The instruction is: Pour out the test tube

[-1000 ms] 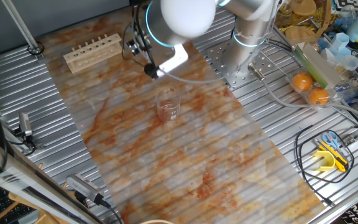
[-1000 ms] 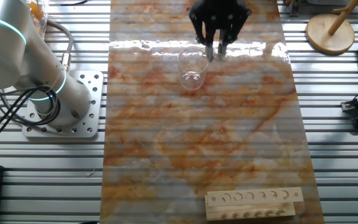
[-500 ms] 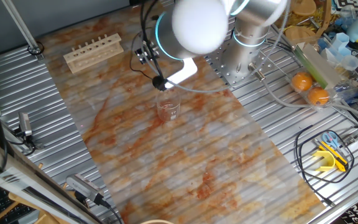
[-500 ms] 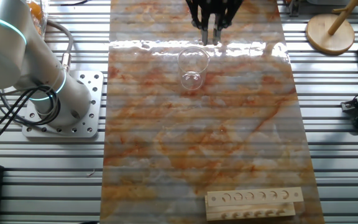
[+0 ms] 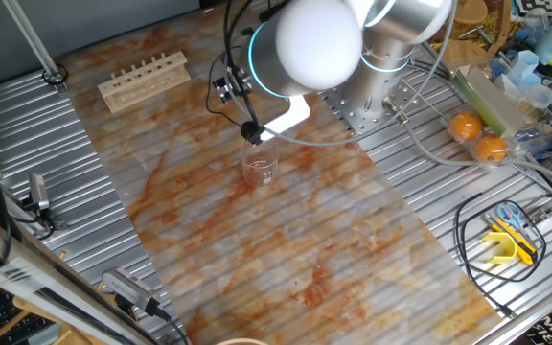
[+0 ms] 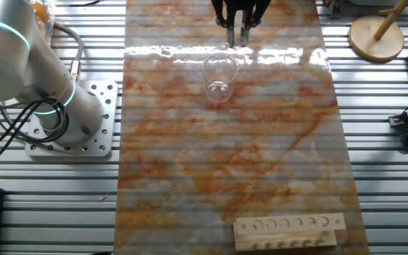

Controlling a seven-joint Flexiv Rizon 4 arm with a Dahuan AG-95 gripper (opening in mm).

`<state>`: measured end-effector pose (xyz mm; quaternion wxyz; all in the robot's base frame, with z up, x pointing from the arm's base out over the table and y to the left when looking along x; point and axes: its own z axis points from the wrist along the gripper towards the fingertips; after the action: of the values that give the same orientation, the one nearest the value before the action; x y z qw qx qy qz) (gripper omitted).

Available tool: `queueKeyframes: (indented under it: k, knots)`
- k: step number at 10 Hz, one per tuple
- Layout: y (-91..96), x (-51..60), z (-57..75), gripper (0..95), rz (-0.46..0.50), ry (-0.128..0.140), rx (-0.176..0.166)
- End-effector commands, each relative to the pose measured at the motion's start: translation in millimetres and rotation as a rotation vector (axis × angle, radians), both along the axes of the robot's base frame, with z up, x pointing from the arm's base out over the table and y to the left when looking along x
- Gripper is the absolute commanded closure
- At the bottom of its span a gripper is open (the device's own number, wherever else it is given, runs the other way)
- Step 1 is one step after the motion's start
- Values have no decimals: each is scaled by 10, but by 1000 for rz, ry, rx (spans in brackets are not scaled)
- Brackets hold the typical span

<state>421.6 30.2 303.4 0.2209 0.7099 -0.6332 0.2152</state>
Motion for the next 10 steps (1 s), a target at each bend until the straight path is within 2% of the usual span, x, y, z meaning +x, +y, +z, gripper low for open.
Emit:
queueKeyframes:
  k: [1,4,5,8,10]
  knots:
    - [-19,-7,4,950,14,11,67]
    - [-19,-7,4,950,74,34,78]
    - [-19,-7,4,950,72,37,69]
    - [118,0,30,950,69,39,80]
    - [292,-5,56,950,57,40,120]
